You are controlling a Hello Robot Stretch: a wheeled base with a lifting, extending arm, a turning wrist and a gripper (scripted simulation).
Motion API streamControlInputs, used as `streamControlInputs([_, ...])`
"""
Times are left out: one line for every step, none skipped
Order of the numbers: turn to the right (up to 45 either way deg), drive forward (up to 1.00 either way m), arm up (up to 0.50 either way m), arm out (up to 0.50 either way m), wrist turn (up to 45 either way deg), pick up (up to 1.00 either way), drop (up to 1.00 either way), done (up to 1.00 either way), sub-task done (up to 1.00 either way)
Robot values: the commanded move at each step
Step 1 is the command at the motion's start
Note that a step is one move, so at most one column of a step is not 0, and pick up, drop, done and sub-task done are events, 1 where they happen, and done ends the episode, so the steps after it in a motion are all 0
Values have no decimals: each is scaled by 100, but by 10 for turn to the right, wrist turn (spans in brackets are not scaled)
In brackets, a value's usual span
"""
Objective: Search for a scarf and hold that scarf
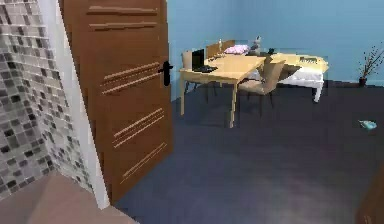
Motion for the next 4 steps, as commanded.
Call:
streamControlInputs([450,0,0,0,0,0,0,0,0])
streamControlInputs([450,0,0,0,0,0,0,0,0])
streamControlInputs([300,0,0,0,0,0,0,0,0])
streamControlInputs([0,40,0,0,0,0,0,0,0])
